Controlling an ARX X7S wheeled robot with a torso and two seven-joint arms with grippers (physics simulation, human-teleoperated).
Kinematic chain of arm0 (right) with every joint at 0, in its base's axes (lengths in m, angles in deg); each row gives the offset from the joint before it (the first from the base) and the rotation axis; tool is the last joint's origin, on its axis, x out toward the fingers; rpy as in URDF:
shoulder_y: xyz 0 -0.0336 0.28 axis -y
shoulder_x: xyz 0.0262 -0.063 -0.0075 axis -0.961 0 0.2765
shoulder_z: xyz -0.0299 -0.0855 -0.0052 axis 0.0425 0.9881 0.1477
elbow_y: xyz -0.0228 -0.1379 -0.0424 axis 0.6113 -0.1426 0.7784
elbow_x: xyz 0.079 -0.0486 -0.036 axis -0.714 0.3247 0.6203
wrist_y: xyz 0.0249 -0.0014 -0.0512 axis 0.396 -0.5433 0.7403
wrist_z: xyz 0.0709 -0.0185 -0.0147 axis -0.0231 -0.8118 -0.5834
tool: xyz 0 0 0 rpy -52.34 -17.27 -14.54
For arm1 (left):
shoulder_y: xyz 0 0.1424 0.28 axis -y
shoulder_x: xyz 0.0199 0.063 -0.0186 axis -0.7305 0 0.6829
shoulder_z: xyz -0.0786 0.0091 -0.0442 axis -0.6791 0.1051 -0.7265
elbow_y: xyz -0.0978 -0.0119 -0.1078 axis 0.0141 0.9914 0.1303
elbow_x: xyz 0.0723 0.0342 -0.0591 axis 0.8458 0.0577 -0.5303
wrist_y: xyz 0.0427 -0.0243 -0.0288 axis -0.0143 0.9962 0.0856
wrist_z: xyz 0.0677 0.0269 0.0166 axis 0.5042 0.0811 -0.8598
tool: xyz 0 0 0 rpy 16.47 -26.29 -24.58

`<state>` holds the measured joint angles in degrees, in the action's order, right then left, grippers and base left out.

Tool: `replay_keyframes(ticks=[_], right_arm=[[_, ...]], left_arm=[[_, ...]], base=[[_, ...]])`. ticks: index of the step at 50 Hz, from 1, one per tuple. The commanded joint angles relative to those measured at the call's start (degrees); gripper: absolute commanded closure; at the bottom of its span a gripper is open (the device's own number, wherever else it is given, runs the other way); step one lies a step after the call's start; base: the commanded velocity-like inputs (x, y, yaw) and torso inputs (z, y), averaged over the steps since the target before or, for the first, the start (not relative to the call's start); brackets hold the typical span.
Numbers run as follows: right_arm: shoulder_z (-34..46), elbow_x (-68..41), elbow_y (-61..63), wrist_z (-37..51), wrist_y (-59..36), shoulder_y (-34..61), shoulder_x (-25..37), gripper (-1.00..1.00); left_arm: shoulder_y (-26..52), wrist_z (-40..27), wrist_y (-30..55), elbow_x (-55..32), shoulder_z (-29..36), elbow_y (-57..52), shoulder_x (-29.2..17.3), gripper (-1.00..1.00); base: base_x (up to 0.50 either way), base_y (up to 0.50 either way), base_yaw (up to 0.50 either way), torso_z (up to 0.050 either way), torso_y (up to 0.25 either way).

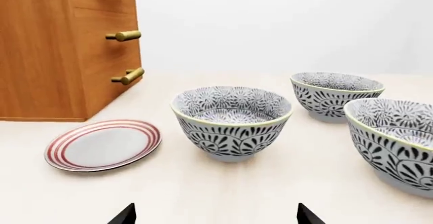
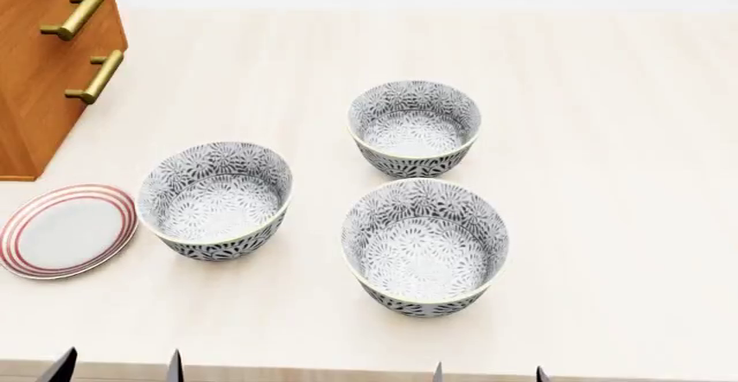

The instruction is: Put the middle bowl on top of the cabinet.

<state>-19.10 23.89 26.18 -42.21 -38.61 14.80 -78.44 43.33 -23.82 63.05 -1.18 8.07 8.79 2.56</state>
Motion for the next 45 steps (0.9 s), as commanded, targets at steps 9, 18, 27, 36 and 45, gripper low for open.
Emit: replay_keyframes(ticks=[9,18,27,36,45], right_arm=[[-0.9,-1.9,3.1,1.2,-1.3,-1.0,1.2,-1.00],[-9.8,-7.3,22.4,5.5,-2.6,-9.9,3.7,-1.00],[-23.7,-14.4,35.3,10.0,3.3,-21.1,3.5,-1.00],[-33.3,-18.3,38.7,11.9,11.5,-28.9,1.4,-1.00],[-34.9,-18.7,37.7,12.1,13.8,-30.0,2.1,-1.00]], left_arm=[[0.8,-0.8,3.5,-0.2,-1.1,-0.2,0.0,-1.00],[0.3,-1.5,4.0,-1.3,-0.4,-2.0,-0.6,-1.00],[0.0,-2.2,4.8,-1.8,0.8,-3.6,-1.1,-1.00],[-0.1,-2.9,11.0,-5.9,0.5,-15.5,-1.8,-1.00],[-1.3,-5.5,14.8,-10.7,-2.8,-30.0,-3.0,-1.00]], base=[[0.00,0.00,0.00,0.000,0.000],[0.00,0.00,0.00,0.000,0.000],[0.00,0.00,0.00,0.000,0.000],[0.00,0.00,0.00,0.000,0.000],[0.00,0.00,0.00,0.000,0.000]])
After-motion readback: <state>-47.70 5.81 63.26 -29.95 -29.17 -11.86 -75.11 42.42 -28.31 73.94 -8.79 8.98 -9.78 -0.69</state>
